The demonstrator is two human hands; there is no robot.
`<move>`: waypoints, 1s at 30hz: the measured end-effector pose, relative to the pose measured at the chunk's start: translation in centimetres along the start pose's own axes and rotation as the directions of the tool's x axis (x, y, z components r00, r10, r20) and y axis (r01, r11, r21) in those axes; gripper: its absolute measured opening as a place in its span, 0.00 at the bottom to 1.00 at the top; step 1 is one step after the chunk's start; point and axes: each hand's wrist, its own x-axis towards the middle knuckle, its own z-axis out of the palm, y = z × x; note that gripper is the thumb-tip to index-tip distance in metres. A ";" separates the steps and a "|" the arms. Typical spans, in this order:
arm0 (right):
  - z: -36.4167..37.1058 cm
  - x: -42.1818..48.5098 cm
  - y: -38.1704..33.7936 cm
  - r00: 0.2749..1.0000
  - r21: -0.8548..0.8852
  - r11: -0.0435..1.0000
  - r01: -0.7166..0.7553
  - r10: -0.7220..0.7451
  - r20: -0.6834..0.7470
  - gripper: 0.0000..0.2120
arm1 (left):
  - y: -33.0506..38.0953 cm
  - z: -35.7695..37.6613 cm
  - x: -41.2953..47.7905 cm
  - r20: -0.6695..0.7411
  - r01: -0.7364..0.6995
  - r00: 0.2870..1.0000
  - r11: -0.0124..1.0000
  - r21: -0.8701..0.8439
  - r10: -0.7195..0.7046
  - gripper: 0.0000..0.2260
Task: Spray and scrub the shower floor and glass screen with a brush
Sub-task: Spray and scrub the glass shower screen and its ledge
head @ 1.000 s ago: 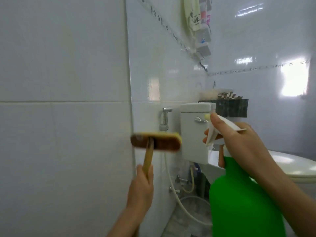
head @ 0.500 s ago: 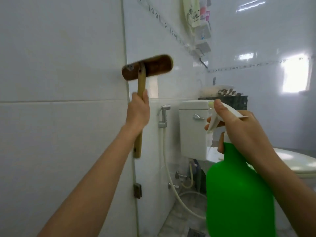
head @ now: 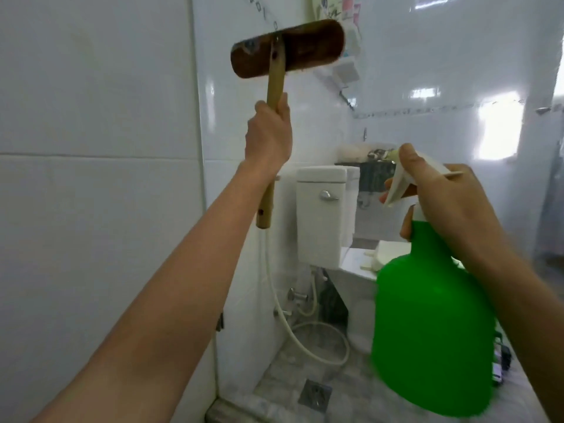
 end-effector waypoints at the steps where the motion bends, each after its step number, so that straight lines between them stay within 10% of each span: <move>1: -0.4 0.0 0.1 1.000 -0.005 1.000 -0.003 0.003 -0.004 0.24 | 0.6 0.4 0.0 -0.012 -0.006 1.000 1.000 -0.003 0.006 0.21; 9: -4.2 -2.0 2.3 0.998 -0.172 0.984 -0.054 0.059 0.024 0.32 | -6.8 3.6 -24.7 0.372 0.129 0.920 0.992 0.004 -0.121 0.12; 18: -8.4 -0.7 2.3 0.997 -0.127 0.991 -0.032 0.023 -0.072 0.28 | 6.5 5.0 -7.5 0.098 -0.031 0.995 0.998 -0.053 0.036 0.16; 25: -11.7 -2.5 4.6 0.991 -0.155 0.981 -0.115 0.104 -0.082 0.28 | -3.1 7.4 -28.3 0.420 0.055 0.901 0.989 0.134 -0.107 0.21; 30: -13.9 -2.7 4.3 0.985 -0.123 0.984 -0.132 0.116 -0.129 0.23 | 2.6 8.4 -22.0 0.268 -0.038 0.962 0.998 -0.045 0.049 0.19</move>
